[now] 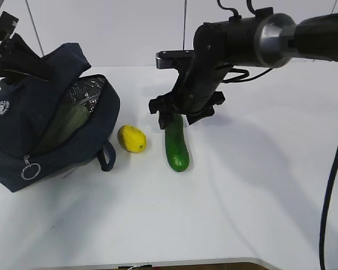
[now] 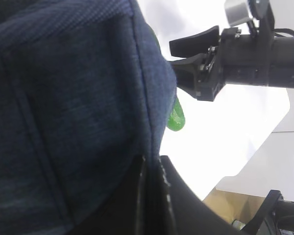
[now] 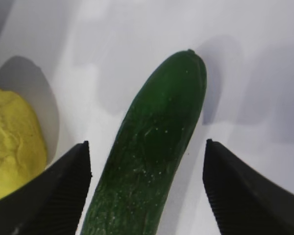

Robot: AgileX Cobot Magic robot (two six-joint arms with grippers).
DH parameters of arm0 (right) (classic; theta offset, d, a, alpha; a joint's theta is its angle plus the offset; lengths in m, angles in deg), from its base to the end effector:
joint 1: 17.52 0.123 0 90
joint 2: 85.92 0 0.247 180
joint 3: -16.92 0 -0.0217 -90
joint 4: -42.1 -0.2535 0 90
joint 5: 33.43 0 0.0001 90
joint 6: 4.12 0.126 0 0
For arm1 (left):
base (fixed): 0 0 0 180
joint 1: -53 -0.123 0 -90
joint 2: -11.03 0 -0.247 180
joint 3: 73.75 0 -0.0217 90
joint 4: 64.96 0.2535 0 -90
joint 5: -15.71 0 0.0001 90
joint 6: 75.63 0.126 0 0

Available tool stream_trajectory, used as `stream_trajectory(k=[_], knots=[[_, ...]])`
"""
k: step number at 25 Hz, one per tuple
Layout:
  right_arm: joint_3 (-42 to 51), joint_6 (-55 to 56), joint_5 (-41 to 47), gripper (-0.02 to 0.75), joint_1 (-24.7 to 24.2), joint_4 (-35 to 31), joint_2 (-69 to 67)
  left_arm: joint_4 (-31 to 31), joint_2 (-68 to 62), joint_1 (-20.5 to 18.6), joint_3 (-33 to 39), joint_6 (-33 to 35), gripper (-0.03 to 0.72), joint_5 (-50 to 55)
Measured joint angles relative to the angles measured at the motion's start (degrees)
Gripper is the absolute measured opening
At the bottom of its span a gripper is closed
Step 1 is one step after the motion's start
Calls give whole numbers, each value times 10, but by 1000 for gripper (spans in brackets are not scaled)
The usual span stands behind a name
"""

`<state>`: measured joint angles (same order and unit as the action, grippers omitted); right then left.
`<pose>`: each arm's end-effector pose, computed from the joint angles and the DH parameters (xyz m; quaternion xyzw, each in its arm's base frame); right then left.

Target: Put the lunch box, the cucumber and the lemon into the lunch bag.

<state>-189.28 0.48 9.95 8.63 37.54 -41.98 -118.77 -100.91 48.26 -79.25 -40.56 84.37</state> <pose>0.4282 0.2179 0.1164 -0.1603 0.9590 0.0934 0.2141 0.3724 -0.0642 0.2217 0.0917 0.8982 -0.3896 0.1816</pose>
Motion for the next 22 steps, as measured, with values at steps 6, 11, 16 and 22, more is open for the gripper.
stream_trajectory(k=[6,11,16,22], knots=[[0,12,0,565,0,-5,-5,0,0,0,0,0,-13,0],[0,15,1,565,0,-6,-12,0,0,0,0,0,-13,0],[0,19,6,565,0,-25,-25,0,0,0,0,0,-13,0],[0,20,6,559,0,-26,-25,0,0,0,0,0,-13,0]])
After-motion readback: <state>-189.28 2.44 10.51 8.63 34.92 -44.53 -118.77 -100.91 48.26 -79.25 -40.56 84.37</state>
